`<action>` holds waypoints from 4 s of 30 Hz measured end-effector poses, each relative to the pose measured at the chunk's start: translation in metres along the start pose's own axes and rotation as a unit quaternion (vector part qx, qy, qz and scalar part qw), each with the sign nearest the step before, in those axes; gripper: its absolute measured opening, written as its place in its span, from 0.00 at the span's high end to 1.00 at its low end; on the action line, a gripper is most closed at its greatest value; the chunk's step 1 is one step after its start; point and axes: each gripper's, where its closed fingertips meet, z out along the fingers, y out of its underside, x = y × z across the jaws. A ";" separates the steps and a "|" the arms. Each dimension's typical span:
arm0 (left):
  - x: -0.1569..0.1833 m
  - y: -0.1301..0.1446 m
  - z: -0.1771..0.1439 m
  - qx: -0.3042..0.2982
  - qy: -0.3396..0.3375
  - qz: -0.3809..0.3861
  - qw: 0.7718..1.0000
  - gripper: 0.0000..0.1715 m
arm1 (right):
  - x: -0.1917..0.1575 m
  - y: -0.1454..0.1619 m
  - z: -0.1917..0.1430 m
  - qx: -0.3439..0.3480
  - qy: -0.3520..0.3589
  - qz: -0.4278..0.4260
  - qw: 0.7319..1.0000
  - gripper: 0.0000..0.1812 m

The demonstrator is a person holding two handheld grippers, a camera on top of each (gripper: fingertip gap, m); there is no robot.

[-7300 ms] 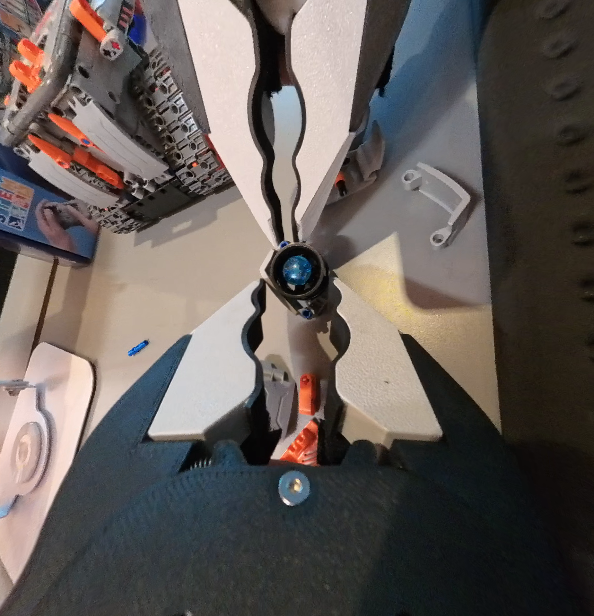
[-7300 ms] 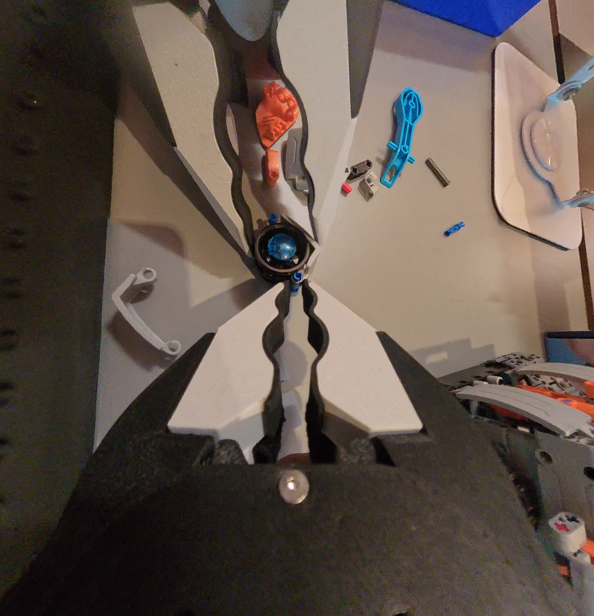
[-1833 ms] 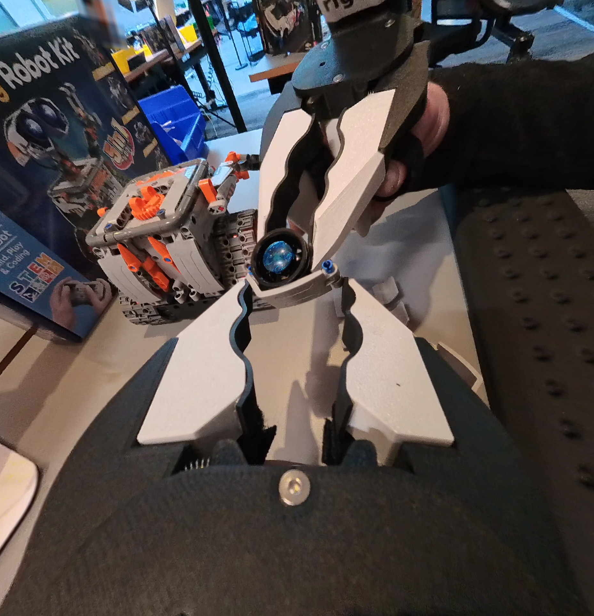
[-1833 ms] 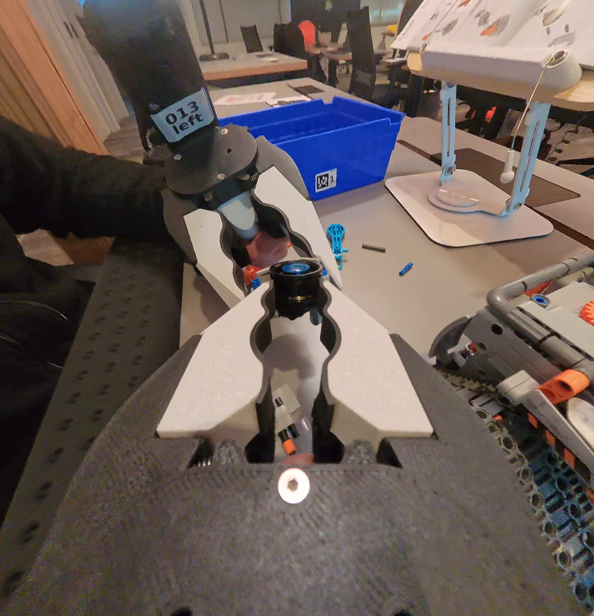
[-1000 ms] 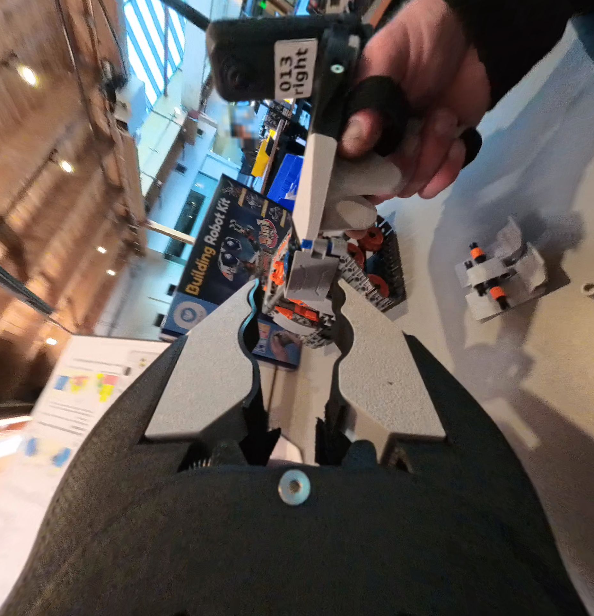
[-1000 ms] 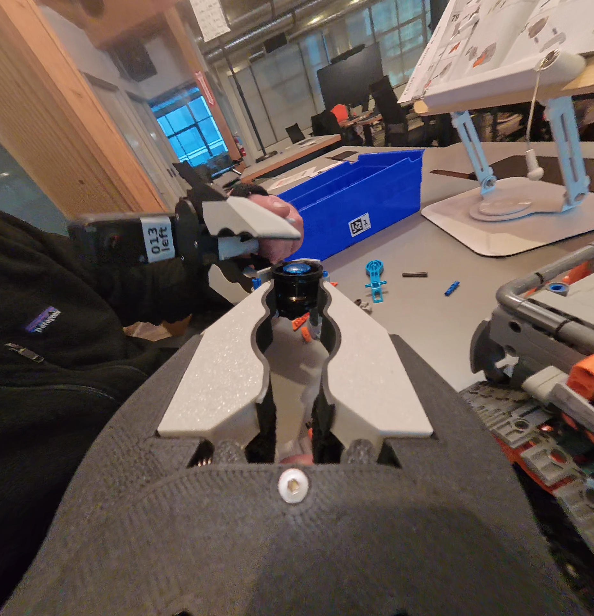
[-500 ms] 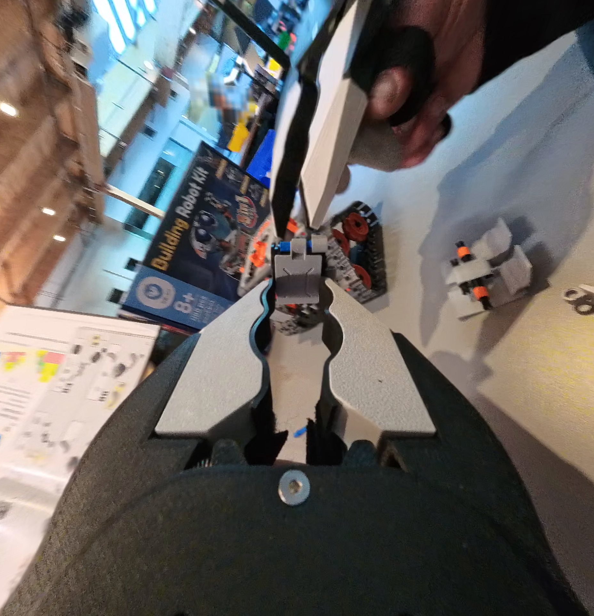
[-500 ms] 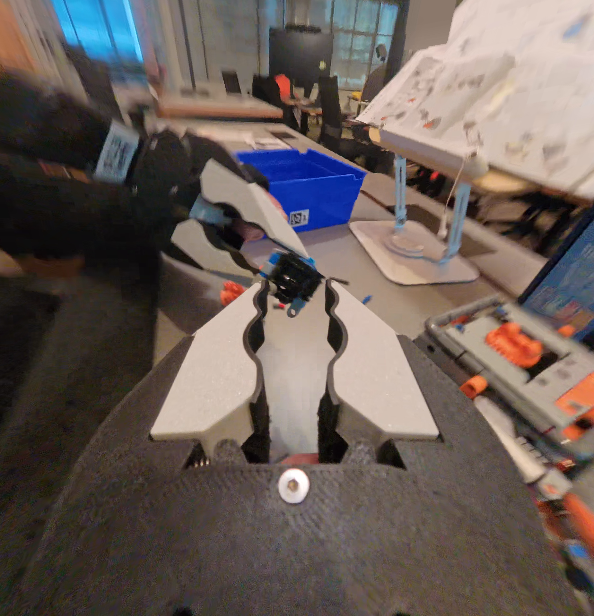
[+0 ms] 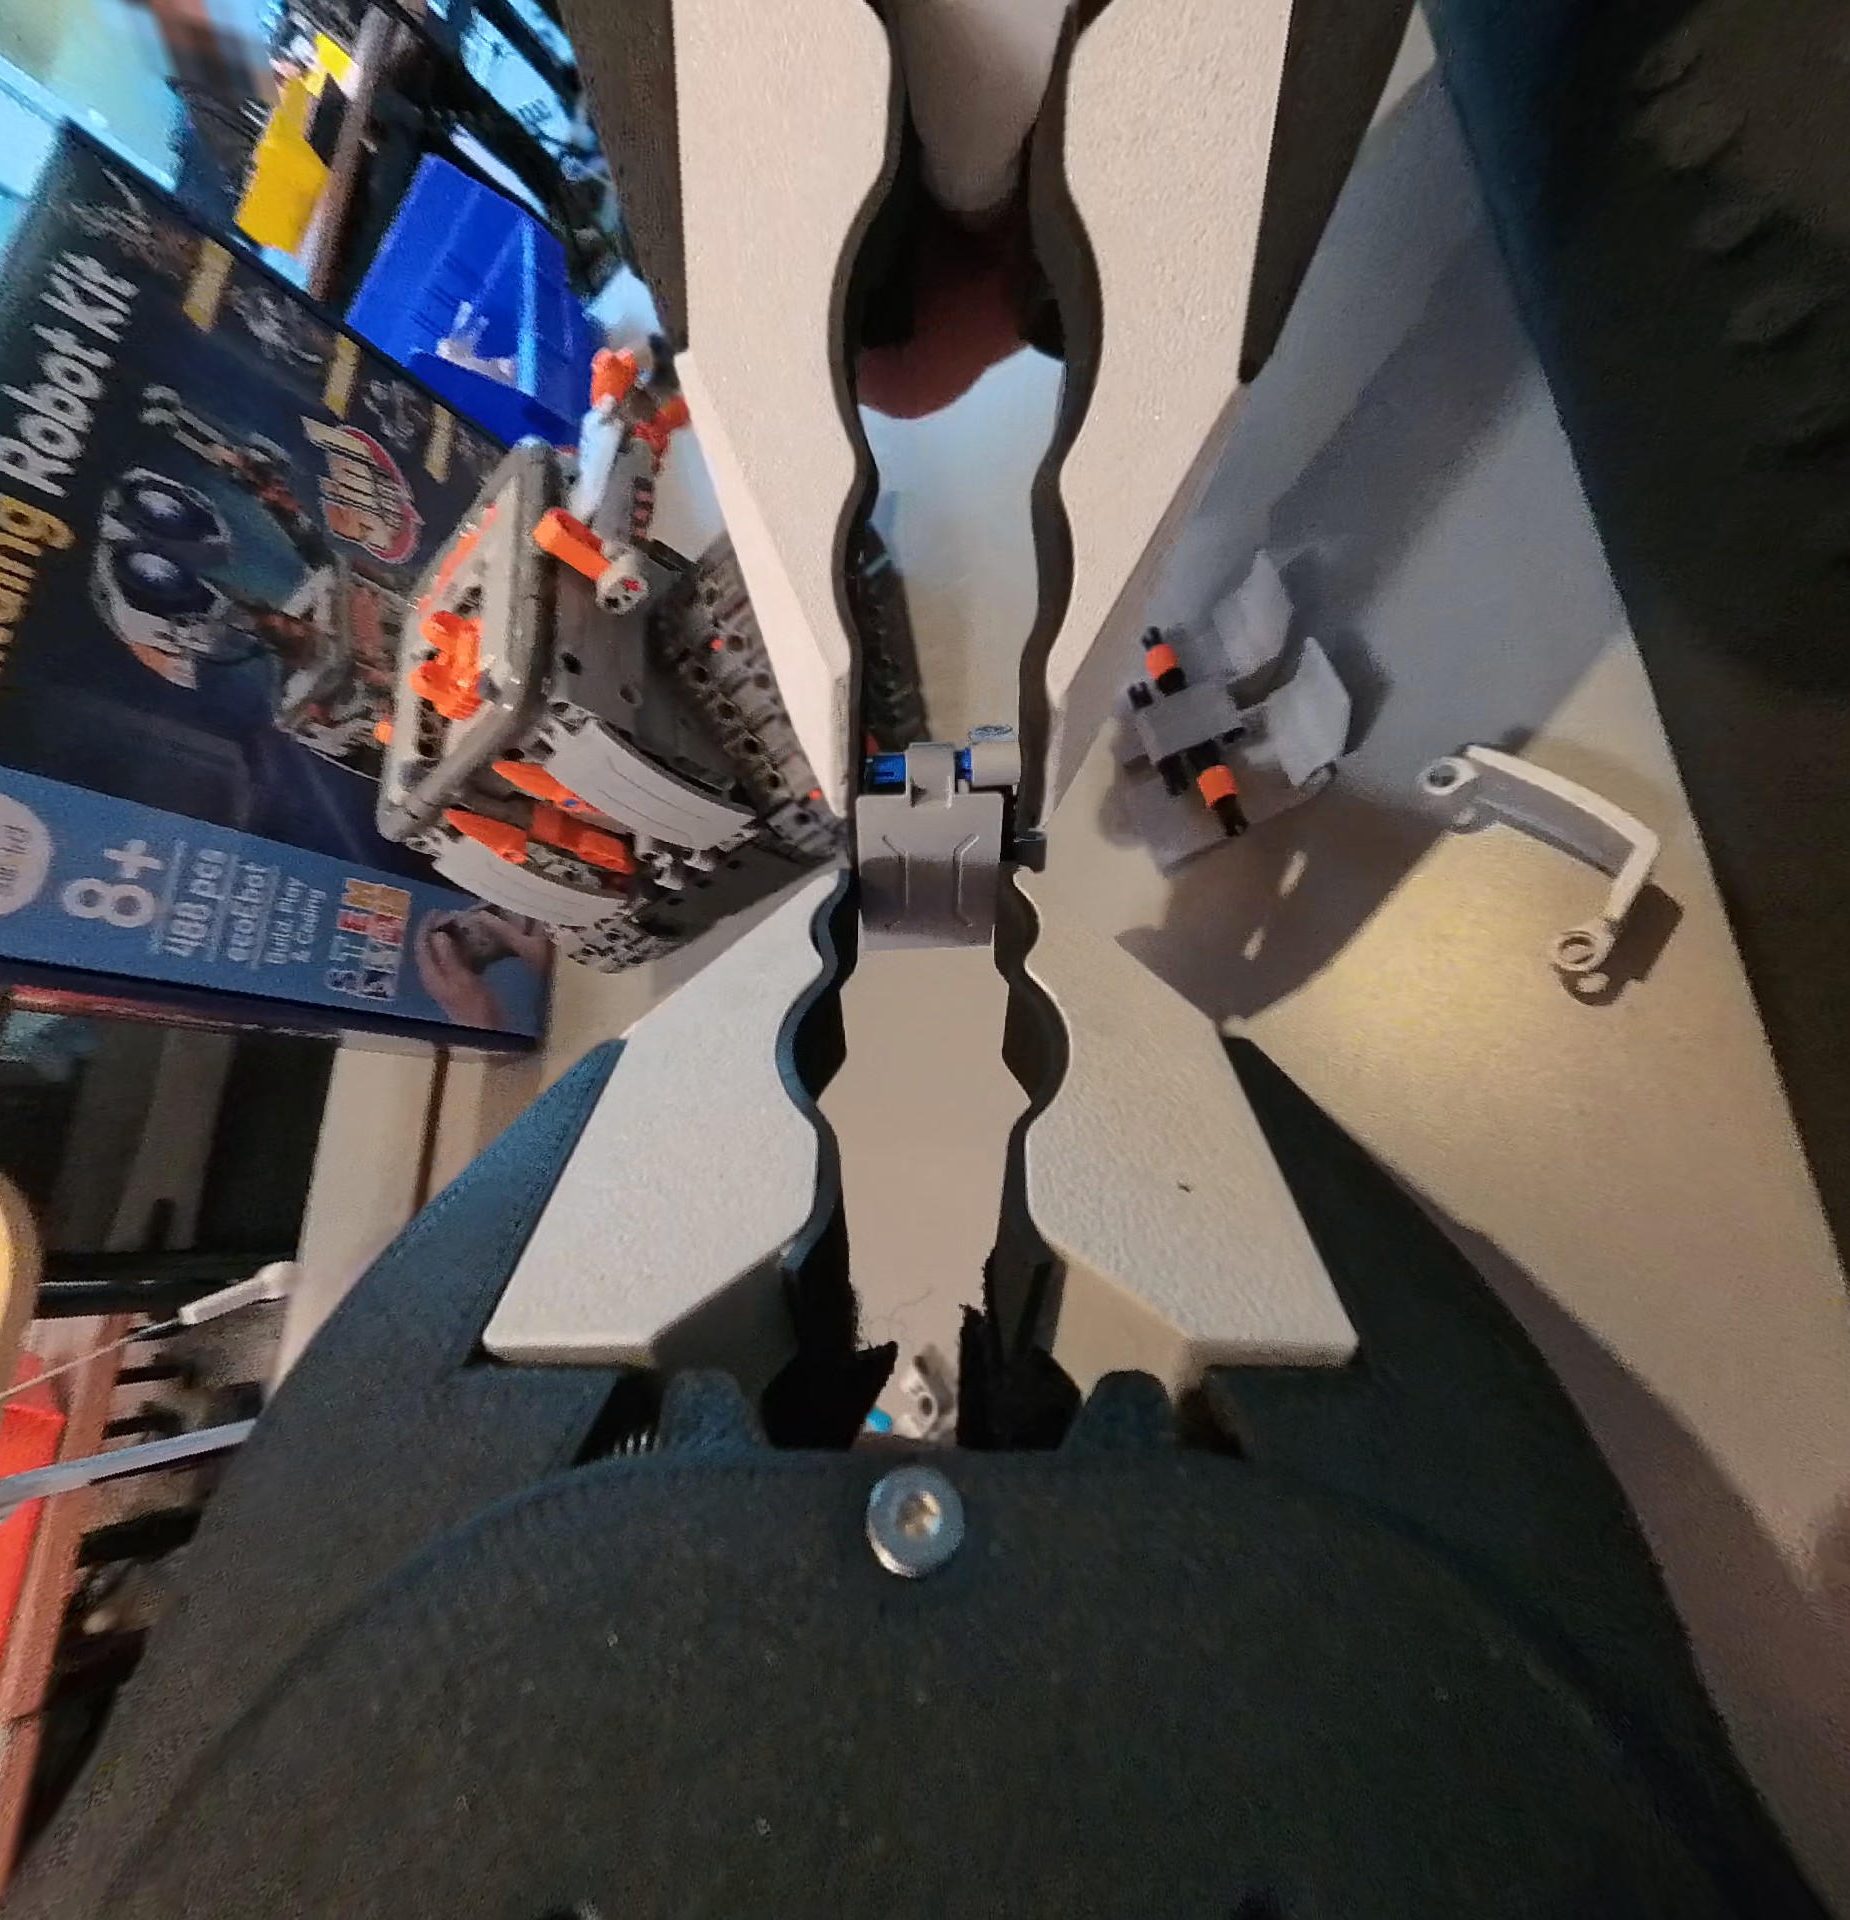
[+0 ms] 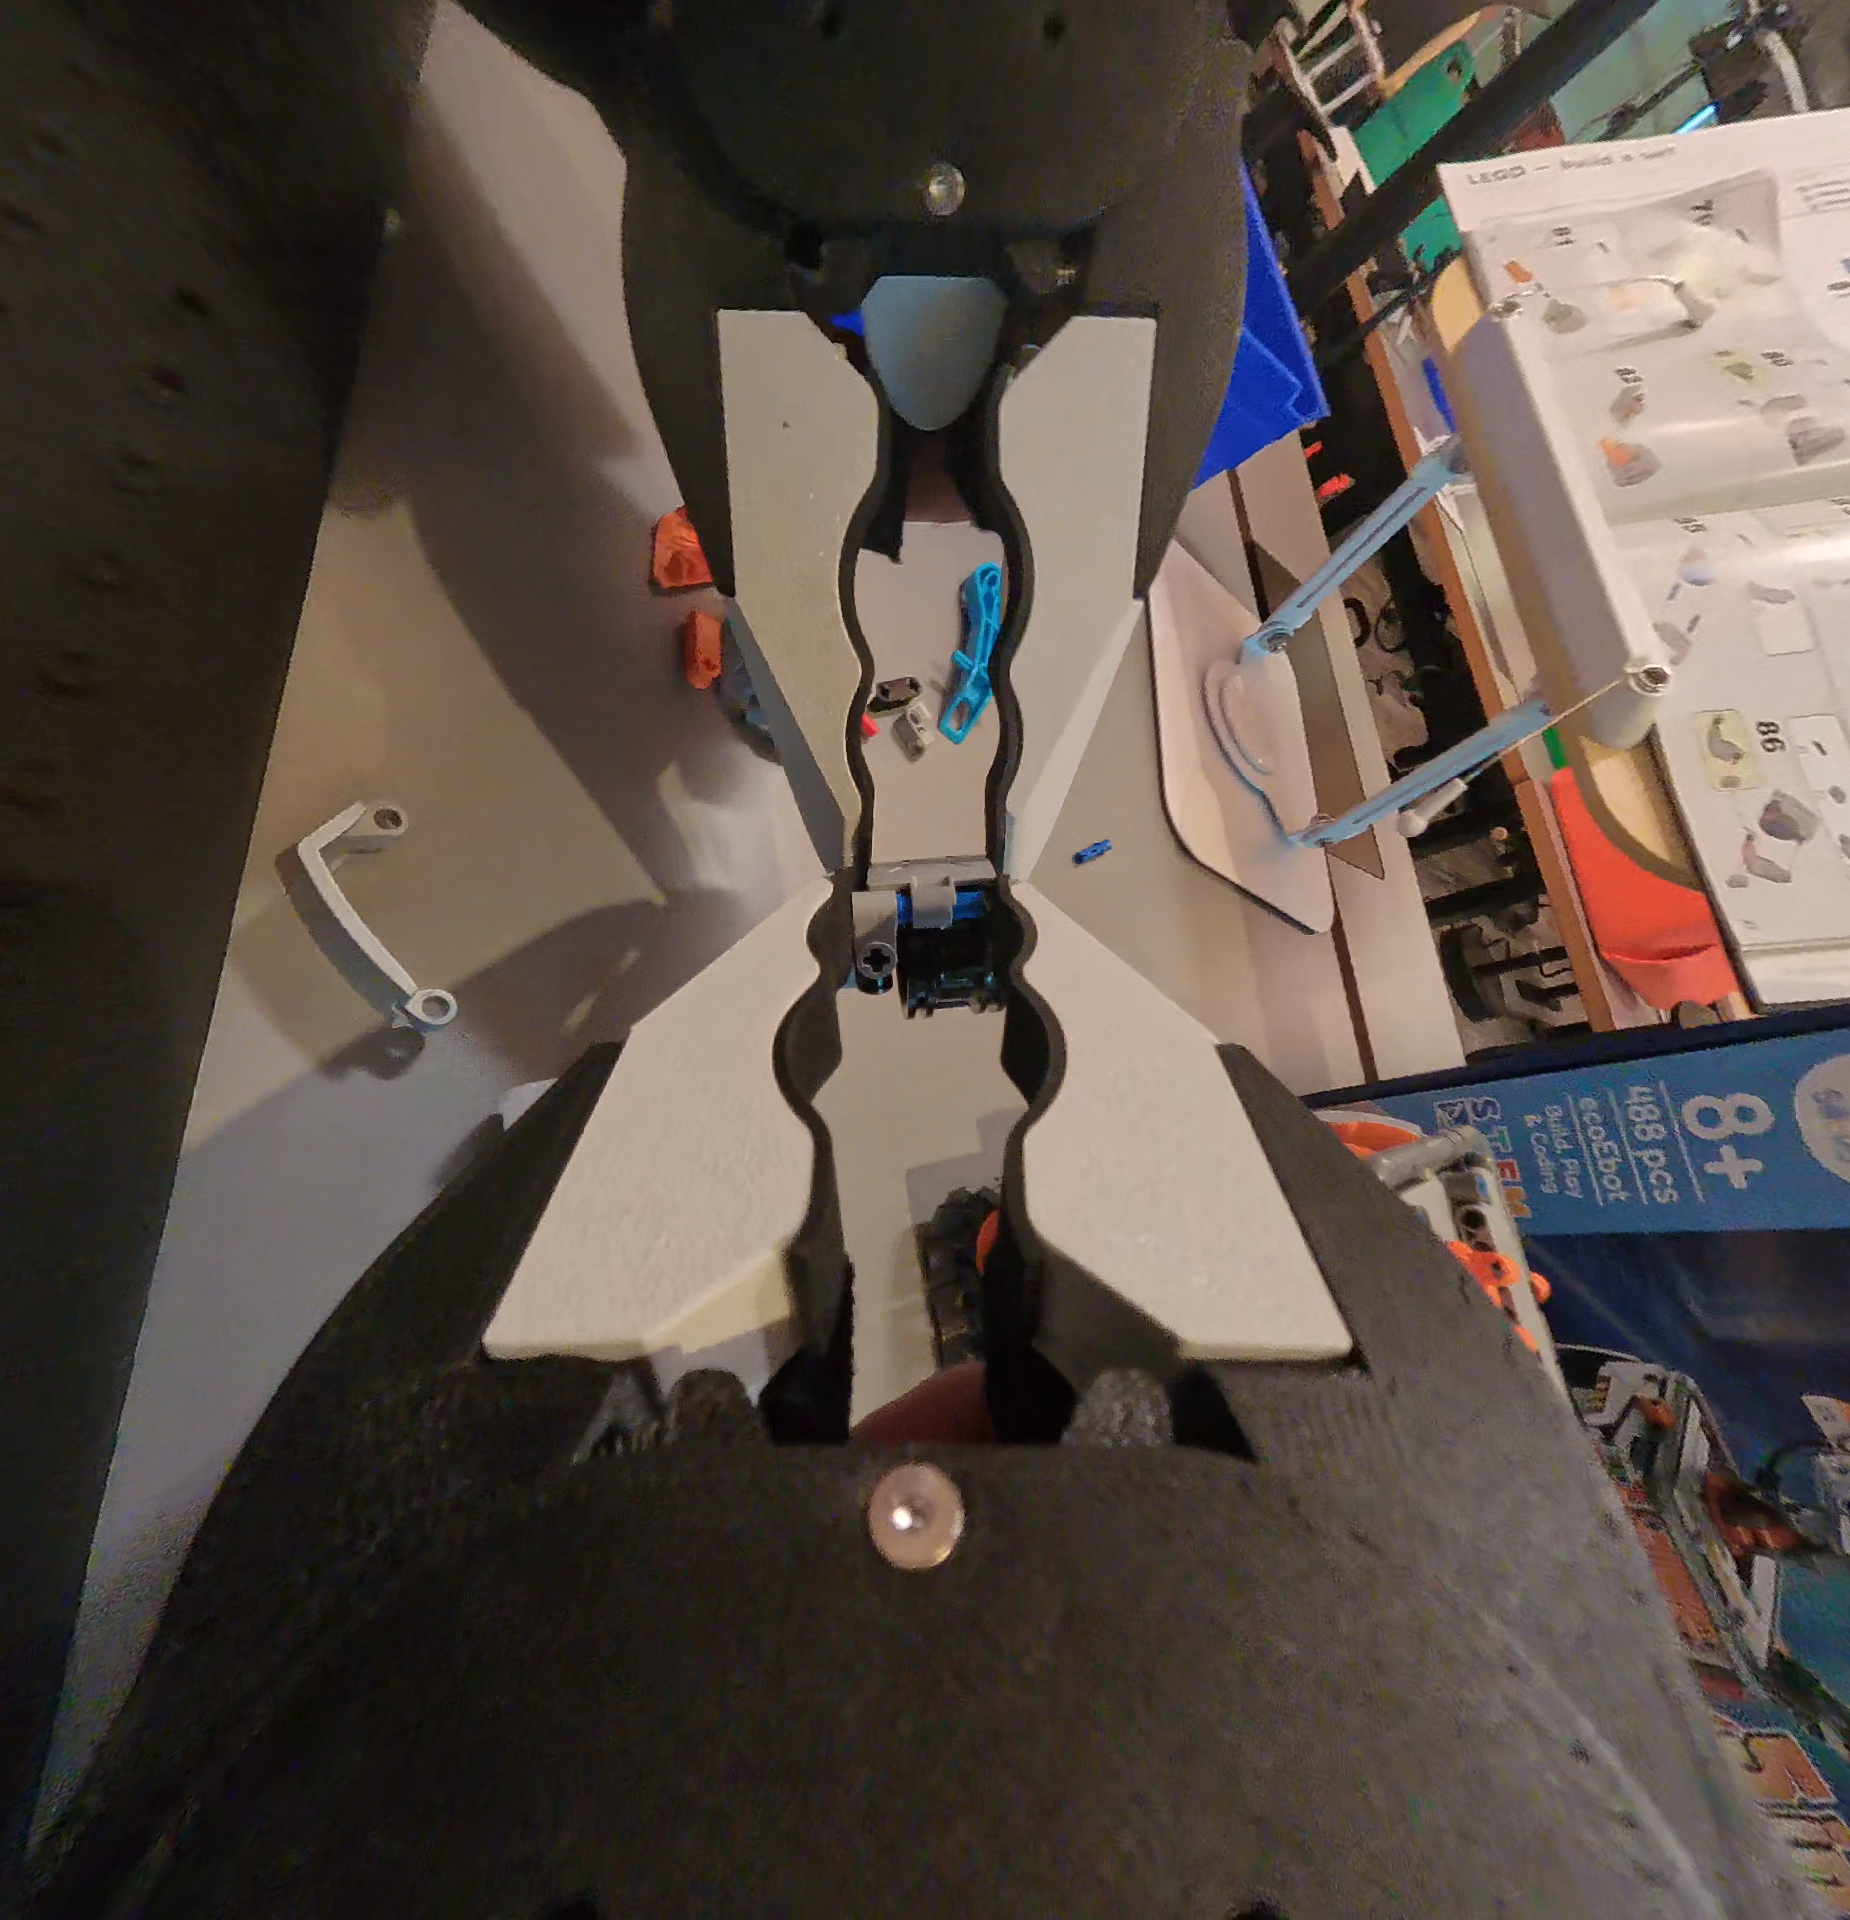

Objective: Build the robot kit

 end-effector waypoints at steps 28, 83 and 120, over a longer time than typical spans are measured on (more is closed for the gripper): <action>0.033 0.025 0.017 -0.022 0.062 -0.032 0.997 0.81 | -0.032 0.022 0.018 0.008 -0.082 0.093 0.992 0.89; 0.033 0.019 0.025 -0.009 0.056 -0.090 0.994 0.87 | -0.034 0.028 0.013 0.020 -0.111 0.146 0.983 0.89; -0.031 -0.028 -0.015 0.247 0.022 -0.275 0.929 0.87 | 0.020 0.009 -0.013 0.111 -0.036 0.279 0.953 0.90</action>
